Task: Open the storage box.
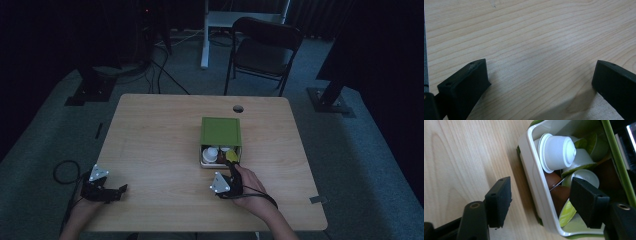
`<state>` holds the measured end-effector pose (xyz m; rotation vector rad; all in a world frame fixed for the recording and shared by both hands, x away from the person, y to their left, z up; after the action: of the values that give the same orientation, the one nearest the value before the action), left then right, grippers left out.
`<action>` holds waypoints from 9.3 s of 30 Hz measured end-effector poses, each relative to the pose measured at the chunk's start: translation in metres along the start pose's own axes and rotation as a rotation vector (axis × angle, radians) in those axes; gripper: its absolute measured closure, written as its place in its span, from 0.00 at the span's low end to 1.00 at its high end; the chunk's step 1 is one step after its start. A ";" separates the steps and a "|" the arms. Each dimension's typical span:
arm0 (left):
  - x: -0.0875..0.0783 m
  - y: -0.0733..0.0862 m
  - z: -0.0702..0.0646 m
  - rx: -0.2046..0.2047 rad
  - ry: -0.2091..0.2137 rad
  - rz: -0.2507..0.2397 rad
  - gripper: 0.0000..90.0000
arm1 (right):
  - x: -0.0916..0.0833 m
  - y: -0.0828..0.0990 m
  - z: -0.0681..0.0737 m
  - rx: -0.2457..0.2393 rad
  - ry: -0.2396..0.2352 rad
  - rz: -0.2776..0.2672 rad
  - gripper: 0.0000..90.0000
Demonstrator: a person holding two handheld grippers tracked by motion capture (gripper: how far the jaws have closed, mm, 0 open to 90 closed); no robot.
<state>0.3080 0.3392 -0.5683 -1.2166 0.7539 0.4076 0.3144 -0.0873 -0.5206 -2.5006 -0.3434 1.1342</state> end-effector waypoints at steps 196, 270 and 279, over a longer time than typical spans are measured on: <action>0.000 0.000 0.000 0.000 0.000 0.001 0.01 | -0.101 0.018 -0.013 0.381 -0.091 -0.275 0.32; 0.000 0.000 0.000 0.001 0.000 0.002 0.01 | -0.038 0.196 -0.026 1.195 0.102 0.049 0.15; -0.002 0.001 -0.004 0.034 0.032 -0.005 0.01 | -0.031 0.200 -0.023 1.206 0.072 0.036 0.15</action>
<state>0.3053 0.3361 -0.5682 -1.1949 0.7823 0.3710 0.3253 -0.2841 -0.5709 -1.4532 0.3390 0.8480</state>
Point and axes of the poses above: each handheld gripper's, and its own axes: x roughly forward along the jaws, y roughly out of its underside, z roughly to its left, the point moved 3 cm from there along x, roughly forward along the jaws, and after that the axes turned 11 degrees about -y, right-handed, at the moved point
